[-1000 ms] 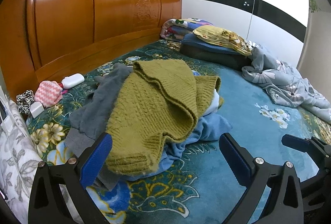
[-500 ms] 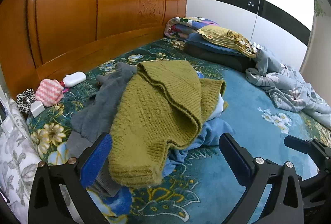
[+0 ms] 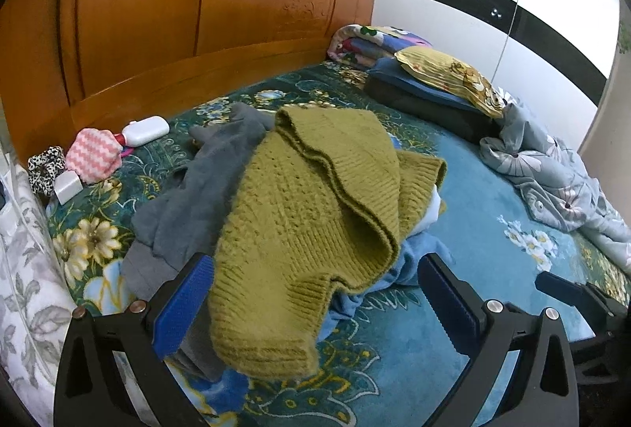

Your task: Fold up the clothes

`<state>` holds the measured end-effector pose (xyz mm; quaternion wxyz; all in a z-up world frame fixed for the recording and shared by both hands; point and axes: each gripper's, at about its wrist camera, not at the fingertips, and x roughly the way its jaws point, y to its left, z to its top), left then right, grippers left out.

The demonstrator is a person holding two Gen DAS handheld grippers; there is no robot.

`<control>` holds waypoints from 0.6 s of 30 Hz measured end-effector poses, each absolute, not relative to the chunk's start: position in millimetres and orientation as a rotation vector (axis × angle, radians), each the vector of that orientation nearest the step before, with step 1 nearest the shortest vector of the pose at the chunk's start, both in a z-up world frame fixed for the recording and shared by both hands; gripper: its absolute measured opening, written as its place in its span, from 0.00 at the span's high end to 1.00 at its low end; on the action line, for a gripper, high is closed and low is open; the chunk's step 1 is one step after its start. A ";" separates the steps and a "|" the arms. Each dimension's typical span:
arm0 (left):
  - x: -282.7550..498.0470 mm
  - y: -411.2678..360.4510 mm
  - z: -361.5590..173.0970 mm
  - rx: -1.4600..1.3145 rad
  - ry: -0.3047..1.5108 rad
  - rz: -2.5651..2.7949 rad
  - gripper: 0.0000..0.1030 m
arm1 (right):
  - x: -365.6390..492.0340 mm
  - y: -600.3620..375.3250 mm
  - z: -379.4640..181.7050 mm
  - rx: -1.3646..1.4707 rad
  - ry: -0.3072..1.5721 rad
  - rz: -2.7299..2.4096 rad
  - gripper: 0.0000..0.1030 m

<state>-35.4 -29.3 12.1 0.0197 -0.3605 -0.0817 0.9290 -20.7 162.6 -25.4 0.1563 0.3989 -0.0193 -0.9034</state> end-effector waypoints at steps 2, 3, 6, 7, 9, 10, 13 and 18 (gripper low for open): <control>-37.1 -30.8 13.1 -1.118 -0.244 2.884 0.00 | -29.3 159.7 -28.7 1.134 -0.062 -2.576 0.00; -37.9 -31.7 13.8 -1.117 -0.239 2.885 0.00 | -35.5 156.7 -31.2 1.139 -0.063 -2.571 0.00; -39.8 -35.6 15.7 -1.112 -0.221 2.894 0.00 | -55.0 146.9 -38.9 1.158 -0.067 -2.553 0.09; -40.2 -37.3 16.3 -1.112 -0.216 2.899 0.00 | -61.7 143.6 -41.9 1.164 -0.078 -2.543 0.12; -40.7 -40.4 17.0 -1.112 -0.214 2.903 0.00 | -74.4 136.9 -47.7 1.175 -0.114 -2.516 0.17; -40.9 -42.0 17.2 -1.113 -0.214 2.906 0.00 | -80.0 133.3 -50.5 1.180 -0.138 -2.496 0.21; -41.7 -47.0 17.6 -1.116 -0.214 2.915 0.00 | -93.4 120.9 -57.6 1.188 -0.188 -2.441 0.30; -42.2 -55.0 14.7 -1.137 -0.222 2.927 0.00 | -108.2 98.3 -68.4 1.222 -0.216 -2.387 0.52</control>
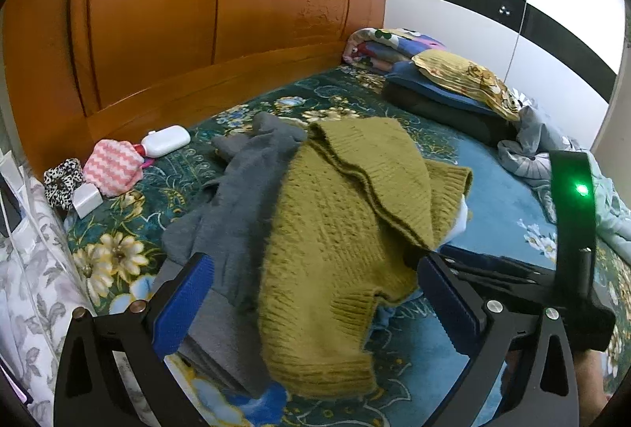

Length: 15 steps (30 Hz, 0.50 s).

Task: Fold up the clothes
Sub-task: 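Grasp the olive-green sweater with the right gripper and pull it off the pile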

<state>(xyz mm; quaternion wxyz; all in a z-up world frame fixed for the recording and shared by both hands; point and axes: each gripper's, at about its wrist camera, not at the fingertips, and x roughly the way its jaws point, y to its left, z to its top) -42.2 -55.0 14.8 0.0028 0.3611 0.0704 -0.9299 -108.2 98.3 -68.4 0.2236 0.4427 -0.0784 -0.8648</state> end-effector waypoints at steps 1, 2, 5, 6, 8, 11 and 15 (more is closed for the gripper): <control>-42.2 -56.3 14.4 1.135 0.223 -2.912 0.00 | -110.4 95.9 -70.8 1.233 -0.228 -2.378 0.62; -42.2 -57.5 14.2 1.137 0.223 -2.908 0.00 | -112.7 93.2 -73.5 1.249 -0.238 -2.373 0.68; -40.9 -60.5 14.6 1.139 0.223 -2.900 0.00 | -112.6 94.9 -72.1 1.247 -0.268 -2.388 0.89; -39.7 -61.0 15.4 1.135 0.222 -2.900 0.00 | -111.4 98.9 -68.5 1.229 -0.292 -2.388 0.90; -37.2 -60.2 17.4 1.130 0.222 -2.900 0.00 | -107.2 111.4 -54.9 1.174 -0.347 -2.404 0.92; -32.4 -56.2 22.5 1.125 0.230 -2.915 0.00 | -98.6 135.2 -25.5 1.076 -0.388 -2.461 0.92; -22.5 -41.6 30.4 1.114 0.214 -2.952 0.00 | -85.7 180.0 8.7 1.014 -0.416 -2.548 0.93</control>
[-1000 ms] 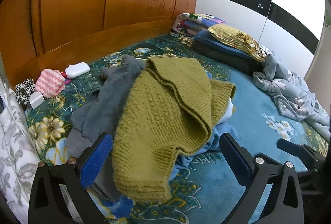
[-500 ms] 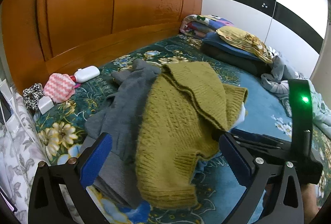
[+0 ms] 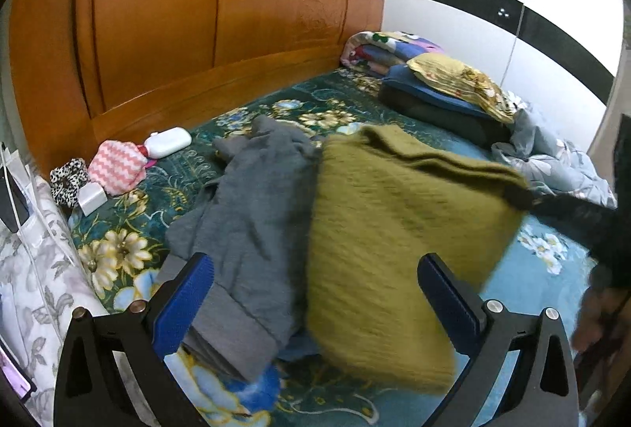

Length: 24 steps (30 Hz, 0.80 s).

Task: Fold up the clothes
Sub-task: 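Grasp the olive-green sweater with the right gripper and pull it off the pile, then drag the held sweater with the right gripper onto the open blanket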

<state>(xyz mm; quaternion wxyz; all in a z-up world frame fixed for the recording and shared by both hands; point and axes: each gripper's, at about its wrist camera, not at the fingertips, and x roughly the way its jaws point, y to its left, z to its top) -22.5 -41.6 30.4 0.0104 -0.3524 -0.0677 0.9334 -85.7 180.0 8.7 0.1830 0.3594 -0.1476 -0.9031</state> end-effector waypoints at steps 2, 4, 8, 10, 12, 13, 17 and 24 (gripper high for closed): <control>-17.6 -30.9 33.1 -1.087 -0.195 2.897 0.00 | -76.0 211.3 20.1 0.994 -0.433 -2.602 0.93; -13.4 -17.0 33.8 -1.083 -0.181 2.870 0.00 | -63.8 245.3 28.8 0.978 -0.461 -2.658 0.93; -4.4 21.9 32.8 -1.081 -0.138 2.794 0.00 | -19.1 332.2 42.1 0.963 -0.542 -2.788 0.93; 0.8 44.4 31.8 -1.079 -0.107 2.755 0.00 | 10.3 379.5 43.9 0.969 -0.576 -2.862 0.93; 6.1 66.8 30.7 -1.081 -0.079 2.720 0.00 | 41.5 422.0 43.5 0.973 -0.607 -2.935 0.93; 9.5 78.7 30.1 -1.082 -0.066 2.703 0.00 | 57.4 441.7 43.3 0.969 -0.642 -2.963 0.93; 22.4 130.2 27.1 -1.082 0.001 2.624 0.00 | 135.8 529.2 33.8 1.002 -0.783 -3.101 0.93; 35.7 210.0 10.5 -1.119 0.131 2.473 0.00 | 244.0 630.5 16.1 1.052 -1.021 -3.237 0.93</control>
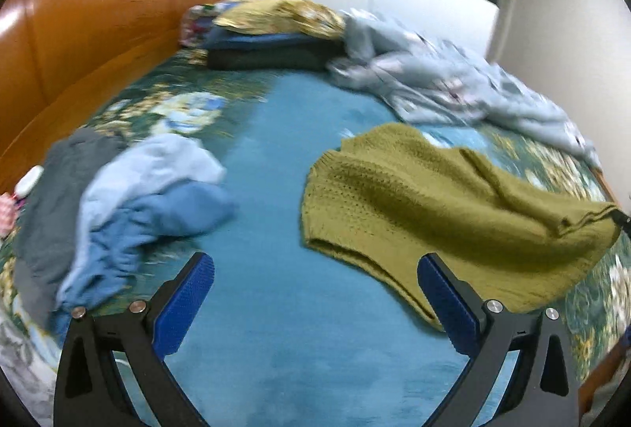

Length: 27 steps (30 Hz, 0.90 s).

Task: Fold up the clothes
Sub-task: 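Drag the held sweater with the right gripper onto the open blanket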

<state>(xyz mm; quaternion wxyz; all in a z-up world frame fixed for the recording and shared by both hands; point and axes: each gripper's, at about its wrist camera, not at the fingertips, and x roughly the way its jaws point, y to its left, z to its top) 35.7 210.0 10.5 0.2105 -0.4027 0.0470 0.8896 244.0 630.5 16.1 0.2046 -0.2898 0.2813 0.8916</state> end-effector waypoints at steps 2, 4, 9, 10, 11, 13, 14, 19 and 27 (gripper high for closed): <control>36.2 226.5 3.1 -1.137 0.170 2.439 0.00 | 265.4 651.1 11.9 -0.774 0.819 2.437 0.93; 34.5 237.3 -5.0 -1.151 0.204 2.422 0.00 | 280.1 666.6 5.9 -0.763 0.830 2.391 0.93; 25.1 256.8 -28.4 -1.206 0.267 2.394 0.00 | 294.8 686.8 -22.7 -0.846 0.847 2.309 0.93; 22.9 259.3 -33.4 -1.221 0.270 2.389 0.00 | 294.0 687.2 -25.9 -0.857 0.837 2.303 0.93; 21.3 260.8 -36.7 -1.231 0.269 2.383 0.00 | 293.2 687.4 -28.8 -0.867 0.826 2.298 0.93; 19.6 264.3 -40.5 -1.239 0.260 2.371 0.00 | 292.1 687.9 -32.9 -0.880 0.809 2.294 0.92; 19.7 267.6 -41.0 -1.238 0.253 2.364 0.00 | 291.8 688.4 -33.5 -0.879 0.807 2.296 0.92; 21.9 311.4 -29.8 -1.185 0.191 2.289 0.00 | 290.8 690.1 -34.6 -0.892 0.812 2.316 0.89; 30.7 437.8 -35.6 -1.190 0.159 2.042 0.00 | 303.0 684.5 -36.3 -0.934 0.703 2.336 0.37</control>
